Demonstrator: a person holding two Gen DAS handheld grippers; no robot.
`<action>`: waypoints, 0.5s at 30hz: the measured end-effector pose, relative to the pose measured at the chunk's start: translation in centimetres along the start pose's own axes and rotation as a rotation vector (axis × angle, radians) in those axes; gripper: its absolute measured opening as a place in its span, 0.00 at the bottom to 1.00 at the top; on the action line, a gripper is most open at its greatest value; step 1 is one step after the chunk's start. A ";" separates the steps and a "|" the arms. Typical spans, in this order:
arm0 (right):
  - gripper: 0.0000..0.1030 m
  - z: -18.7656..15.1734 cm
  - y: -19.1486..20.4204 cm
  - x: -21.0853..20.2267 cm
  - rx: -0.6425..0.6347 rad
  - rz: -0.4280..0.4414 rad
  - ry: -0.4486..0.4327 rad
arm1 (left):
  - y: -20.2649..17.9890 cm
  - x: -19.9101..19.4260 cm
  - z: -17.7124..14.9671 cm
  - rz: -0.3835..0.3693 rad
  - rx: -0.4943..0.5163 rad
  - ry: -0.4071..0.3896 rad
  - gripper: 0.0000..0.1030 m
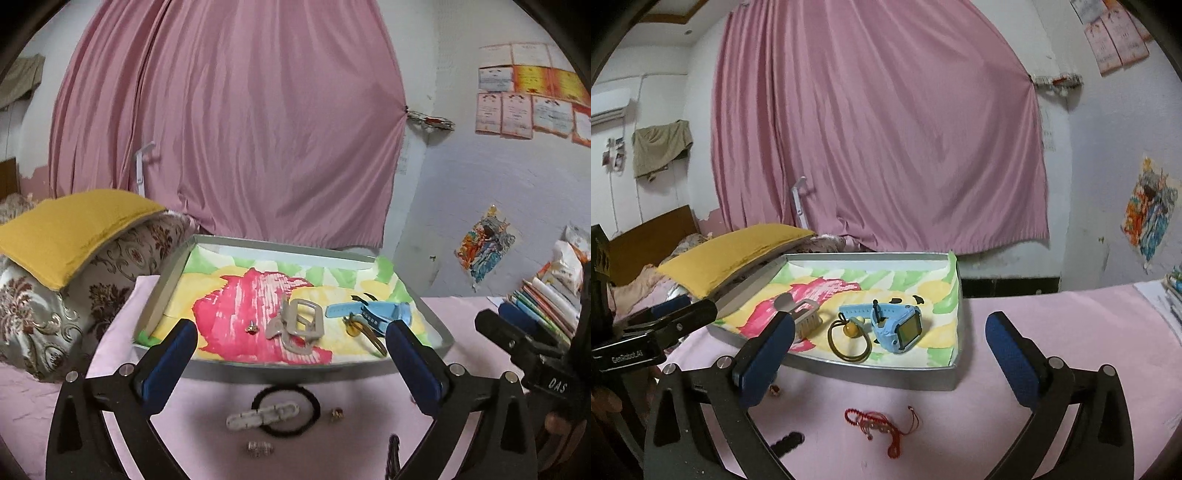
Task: Organize jewelry
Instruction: 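Withdraw both tools from the tray toward the remaining jewelry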
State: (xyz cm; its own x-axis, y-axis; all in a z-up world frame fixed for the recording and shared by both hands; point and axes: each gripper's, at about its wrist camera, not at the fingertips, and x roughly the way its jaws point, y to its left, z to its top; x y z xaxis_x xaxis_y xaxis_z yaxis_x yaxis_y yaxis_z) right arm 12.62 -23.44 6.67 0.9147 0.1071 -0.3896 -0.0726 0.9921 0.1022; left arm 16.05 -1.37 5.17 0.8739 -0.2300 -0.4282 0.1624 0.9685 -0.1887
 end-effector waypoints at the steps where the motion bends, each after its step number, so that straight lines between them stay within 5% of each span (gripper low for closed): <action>1: 0.98 -0.1 0.0 -0.3 -0.010 0.000 -0.004 | -0.2 -0.5 -0.2 0.002 0.010 -0.007 0.99; 7: 0.98 -0.4 -0.2 -2.2 -0.057 -0.001 -0.004 | -1.1 -3.3 -1.6 0.014 0.036 -0.059 0.99; 15: 0.98 -1.1 -0.5 -2.8 -0.102 -0.004 0.067 | -1.7 -4.3 -3.1 0.015 0.060 -0.015 0.99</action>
State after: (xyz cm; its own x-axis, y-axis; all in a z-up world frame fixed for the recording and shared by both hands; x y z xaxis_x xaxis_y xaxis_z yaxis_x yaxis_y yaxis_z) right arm 9.69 -24.16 6.67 0.8867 0.1037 -0.4505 -0.1119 0.9937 0.0085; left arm 10.59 -2.33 4.65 0.8833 -0.2143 -0.4169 0.1760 0.9759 -0.1288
